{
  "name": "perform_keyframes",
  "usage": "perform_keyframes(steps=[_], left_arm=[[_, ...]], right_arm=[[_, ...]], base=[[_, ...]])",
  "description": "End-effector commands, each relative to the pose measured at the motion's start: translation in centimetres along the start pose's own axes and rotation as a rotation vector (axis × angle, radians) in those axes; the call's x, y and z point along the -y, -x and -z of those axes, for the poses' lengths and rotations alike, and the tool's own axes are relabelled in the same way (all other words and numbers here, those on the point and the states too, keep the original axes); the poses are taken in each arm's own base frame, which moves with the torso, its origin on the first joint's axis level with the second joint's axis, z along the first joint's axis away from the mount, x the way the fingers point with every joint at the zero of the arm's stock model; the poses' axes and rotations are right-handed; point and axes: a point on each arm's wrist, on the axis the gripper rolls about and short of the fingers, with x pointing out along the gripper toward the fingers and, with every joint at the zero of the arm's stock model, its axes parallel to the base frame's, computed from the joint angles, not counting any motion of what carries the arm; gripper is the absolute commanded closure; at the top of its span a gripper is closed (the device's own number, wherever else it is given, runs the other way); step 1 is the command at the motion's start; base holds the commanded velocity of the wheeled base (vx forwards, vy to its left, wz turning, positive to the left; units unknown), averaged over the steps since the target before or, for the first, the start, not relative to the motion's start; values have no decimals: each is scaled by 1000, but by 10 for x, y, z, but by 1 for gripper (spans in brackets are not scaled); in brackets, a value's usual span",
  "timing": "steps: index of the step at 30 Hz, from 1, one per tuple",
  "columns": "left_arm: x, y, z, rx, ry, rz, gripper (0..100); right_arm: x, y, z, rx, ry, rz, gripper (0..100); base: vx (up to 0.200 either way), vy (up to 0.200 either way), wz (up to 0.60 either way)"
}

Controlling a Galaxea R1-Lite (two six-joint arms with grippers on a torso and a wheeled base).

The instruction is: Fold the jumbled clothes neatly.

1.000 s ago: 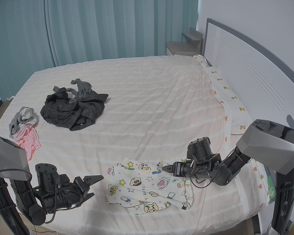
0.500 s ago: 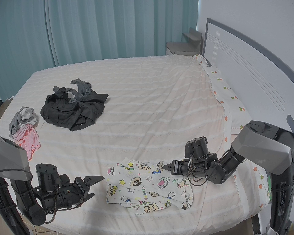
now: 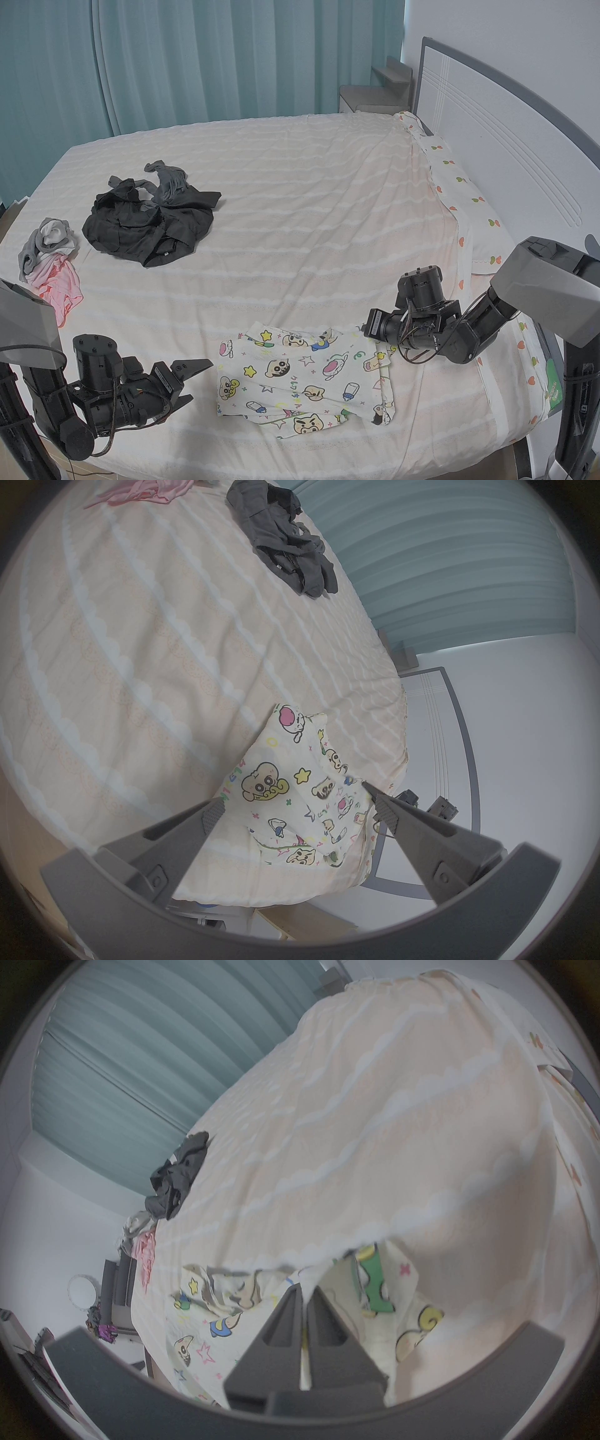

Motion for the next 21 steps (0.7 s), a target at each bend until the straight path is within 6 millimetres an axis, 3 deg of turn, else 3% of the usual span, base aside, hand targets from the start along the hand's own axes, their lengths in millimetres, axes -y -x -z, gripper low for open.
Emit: perform_keyframes(steps=[1,21], left_arm=[[-2,1,1,-4,4,-8,0],[-2,1,1,-4,2,-8,0]], right_arm=[[5,7,-4,47,-8,-17,100],[23,-6,-12,160,-12,-81,100]], base=[[0,0,0],[0,0,0]])
